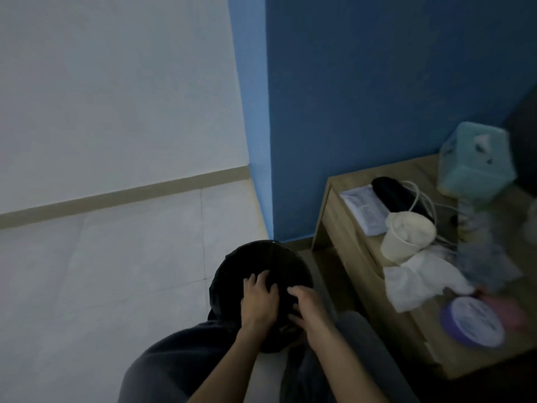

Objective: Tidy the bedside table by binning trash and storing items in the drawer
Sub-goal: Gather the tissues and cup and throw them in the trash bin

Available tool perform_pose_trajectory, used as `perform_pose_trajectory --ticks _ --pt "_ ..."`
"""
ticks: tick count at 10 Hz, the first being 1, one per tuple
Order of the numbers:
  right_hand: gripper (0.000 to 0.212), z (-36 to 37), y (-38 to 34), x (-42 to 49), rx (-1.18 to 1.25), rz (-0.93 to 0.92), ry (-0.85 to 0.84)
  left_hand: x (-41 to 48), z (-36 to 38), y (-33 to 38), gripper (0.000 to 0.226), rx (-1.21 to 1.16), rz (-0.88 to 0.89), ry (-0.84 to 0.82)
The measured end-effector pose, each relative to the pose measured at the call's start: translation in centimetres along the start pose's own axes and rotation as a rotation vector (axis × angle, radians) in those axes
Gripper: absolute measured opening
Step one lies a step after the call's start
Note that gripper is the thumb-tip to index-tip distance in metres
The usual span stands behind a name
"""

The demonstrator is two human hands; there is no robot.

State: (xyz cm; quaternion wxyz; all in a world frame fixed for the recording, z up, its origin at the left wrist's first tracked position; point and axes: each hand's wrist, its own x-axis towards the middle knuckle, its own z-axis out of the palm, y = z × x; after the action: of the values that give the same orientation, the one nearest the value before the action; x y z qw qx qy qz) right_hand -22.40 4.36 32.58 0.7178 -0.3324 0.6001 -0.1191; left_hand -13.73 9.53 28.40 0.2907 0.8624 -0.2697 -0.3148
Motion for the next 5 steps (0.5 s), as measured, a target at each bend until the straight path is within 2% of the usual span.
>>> perform_pose_trajectory --ticks 1,2,3,4,5 --pt "0.019 -3.9 -3.3 -3.5 -0.042 -0.417 0.072 -1.1 0.9 7.2 0.041 -0.159 0.229 -0.034" --pt "0.036 -8.0 -4.1 -4.6 -0.273 -0.675 0.347 -2.3 1.7 11.4 0.042 -0.193 0.349 -0.127" --pt "0.052 -15.0 -3.4 -3.8 -0.920 -0.701 0.628 -5.7 5.1 15.7 0.043 -0.075 0.456 -0.403" --pt "0.049 -17.7 -2.4 -2.0 -1.163 -0.632 0.524 -7.6 7.3 16.8 0.045 0.051 0.465 -0.554" --pt "0.041 -19.6 -2.2 -1.2 -1.212 -0.704 0.438 -6.4 12.1 16.4 0.050 0.043 0.388 -0.546"
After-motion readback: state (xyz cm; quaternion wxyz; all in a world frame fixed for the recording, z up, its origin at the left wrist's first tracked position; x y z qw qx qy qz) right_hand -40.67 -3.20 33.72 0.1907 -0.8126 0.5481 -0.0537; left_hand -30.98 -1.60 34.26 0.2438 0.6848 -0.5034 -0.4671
